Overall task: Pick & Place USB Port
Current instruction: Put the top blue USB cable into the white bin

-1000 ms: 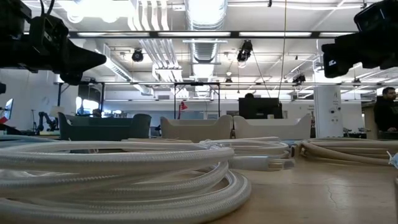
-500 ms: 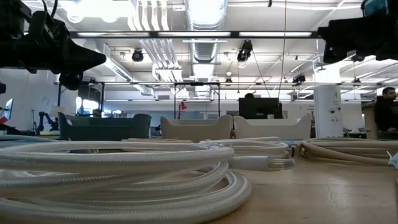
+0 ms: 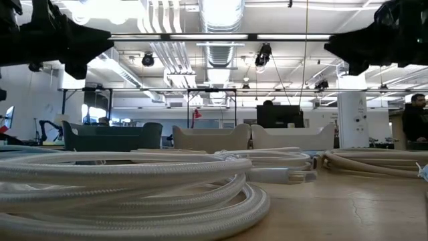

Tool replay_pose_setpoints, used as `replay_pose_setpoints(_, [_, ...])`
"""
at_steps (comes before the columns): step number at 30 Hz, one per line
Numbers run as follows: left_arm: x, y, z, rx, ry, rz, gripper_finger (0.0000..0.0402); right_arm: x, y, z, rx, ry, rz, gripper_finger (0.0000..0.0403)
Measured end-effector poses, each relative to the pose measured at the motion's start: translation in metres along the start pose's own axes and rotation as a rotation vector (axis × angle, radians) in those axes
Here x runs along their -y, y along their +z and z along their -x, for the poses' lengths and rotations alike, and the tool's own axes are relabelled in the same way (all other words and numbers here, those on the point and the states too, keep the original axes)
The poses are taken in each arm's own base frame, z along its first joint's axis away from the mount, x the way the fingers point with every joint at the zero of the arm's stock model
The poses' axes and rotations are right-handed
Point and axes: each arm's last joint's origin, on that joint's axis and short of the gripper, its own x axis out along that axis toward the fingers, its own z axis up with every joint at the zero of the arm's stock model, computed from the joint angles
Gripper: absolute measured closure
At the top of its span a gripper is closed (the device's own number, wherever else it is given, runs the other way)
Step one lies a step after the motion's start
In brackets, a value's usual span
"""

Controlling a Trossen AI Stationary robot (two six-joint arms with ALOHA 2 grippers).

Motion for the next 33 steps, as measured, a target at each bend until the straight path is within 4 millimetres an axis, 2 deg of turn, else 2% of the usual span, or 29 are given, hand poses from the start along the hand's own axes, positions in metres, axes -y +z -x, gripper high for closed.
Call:
replay_pose_setpoints(2, [0.0,0.0,-0.001,-0.005,0.001,-0.002,0.0264,-0.001,0.003,-0.002,0.014,0.021,-0.027,0.0264])
replay_pose_setpoints(5, [0.001,0.001,-0.002,-0.016,0.003,-0.003,0.0259,-0.002,0.008,-0.009,-0.072,0.019,-0.064,0.0262])
replay_pose_setpoints(11, [0.006,0.031,-0.006,0.042,-0.006,-0.026,0.0261,-0.003,0.017,-0.03,-0.431,-0.086,-0.09,0.0233])
replay_pose_setpoints(15, [0.009,0.041,-0.013,0.018,-0.009,-0.033,0.0262,-0.005,0.011,-0.045,-0.65,-0.146,-0.172,0.0215])
replay_pose_setpoints(18, [0.01,0.044,-0.02,-0.013,-0.007,-0.054,0.0262,-0.006,0.001,-0.059,-0.753,-0.195,-0.239,0.0212])
replay_pose_setpoints(25, [0.012,0.038,-0.035,-0.12,-0.013,-0.072,0.0262,-0.007,-0.034,-0.086,-0.965,-0.327,-0.354,0.0217])
replay_pose_setpoints(33, [0.013,0.036,-0.042,-0.159,-0.034,-0.062,0.0264,-0.009,-0.067,-0.115,-1.116,-0.422,-0.386,0.0233])
